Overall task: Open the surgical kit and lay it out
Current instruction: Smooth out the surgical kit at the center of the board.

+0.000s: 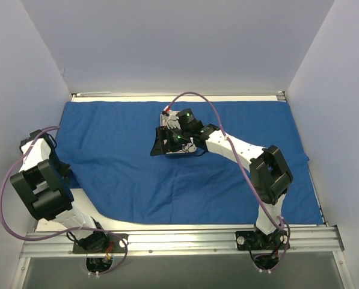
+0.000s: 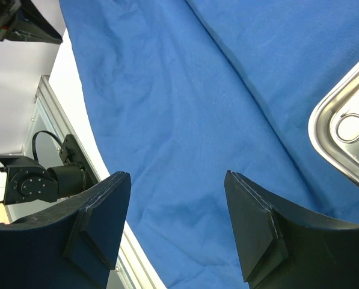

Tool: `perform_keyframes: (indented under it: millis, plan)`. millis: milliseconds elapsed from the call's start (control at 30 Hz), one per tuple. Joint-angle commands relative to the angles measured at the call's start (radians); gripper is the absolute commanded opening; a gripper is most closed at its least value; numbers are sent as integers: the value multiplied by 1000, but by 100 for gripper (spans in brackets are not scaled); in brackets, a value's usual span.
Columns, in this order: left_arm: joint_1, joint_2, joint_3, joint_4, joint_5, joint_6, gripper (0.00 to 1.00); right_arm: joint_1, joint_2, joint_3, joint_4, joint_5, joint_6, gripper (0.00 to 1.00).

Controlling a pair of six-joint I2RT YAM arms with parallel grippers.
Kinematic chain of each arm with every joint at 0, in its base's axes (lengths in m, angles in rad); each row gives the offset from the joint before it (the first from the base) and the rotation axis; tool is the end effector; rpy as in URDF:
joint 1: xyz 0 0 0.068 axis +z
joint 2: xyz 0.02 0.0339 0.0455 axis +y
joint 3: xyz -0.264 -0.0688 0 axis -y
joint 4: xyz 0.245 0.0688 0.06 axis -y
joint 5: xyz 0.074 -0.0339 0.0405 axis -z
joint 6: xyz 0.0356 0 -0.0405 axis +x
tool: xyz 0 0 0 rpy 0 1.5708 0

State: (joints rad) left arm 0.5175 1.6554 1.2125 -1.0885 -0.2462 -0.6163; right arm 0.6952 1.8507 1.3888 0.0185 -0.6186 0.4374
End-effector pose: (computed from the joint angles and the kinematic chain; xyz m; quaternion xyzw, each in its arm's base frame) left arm 0.2509 0.1528 0.2173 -0.5349 0.8357 0.1216 0.0256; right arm 0.3186 0.2926 0.2676 -0.2648 0.7776 0.4902 0.2915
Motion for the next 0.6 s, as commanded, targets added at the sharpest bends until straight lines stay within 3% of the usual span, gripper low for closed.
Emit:
perform_keyframes:
  millis: [0, 200, 567]
  plan:
    - [22, 29, -10, 110, 103, 7, 2, 7, 5, 26, 4, -24, -14, 64]
    - [22, 87, -25, 278, 209, 7, 2, 7, -2, 10, 15, -15, -16, 64]
    - [26, 230, 2, 343, 118, 53, 2, 7, 4, 6, 23, -21, -9, 65]
